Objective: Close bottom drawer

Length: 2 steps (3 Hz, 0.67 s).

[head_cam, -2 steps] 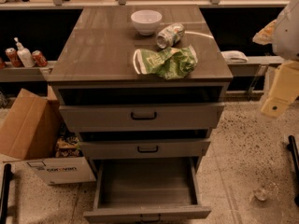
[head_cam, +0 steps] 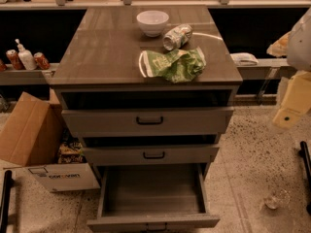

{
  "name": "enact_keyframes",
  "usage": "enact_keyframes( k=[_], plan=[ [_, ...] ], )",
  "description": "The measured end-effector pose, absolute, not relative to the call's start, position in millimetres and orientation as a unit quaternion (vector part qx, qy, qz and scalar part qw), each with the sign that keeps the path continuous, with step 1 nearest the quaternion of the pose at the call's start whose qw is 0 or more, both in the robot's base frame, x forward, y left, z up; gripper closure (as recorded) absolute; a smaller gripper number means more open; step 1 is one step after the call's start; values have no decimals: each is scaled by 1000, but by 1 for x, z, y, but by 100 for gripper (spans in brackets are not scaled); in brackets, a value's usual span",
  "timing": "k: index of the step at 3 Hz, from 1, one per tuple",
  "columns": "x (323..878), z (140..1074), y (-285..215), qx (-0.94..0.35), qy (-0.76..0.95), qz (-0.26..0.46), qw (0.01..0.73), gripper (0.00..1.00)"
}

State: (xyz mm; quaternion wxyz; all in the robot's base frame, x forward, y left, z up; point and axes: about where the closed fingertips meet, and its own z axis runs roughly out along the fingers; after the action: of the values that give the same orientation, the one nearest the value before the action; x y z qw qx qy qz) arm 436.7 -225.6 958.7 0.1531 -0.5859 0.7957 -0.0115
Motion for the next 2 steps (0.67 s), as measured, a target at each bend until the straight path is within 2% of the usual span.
enact_keyframes(
  k=[2],
  plan=[
    [416,813,-216,-555,818,122,90,0]
  ],
)
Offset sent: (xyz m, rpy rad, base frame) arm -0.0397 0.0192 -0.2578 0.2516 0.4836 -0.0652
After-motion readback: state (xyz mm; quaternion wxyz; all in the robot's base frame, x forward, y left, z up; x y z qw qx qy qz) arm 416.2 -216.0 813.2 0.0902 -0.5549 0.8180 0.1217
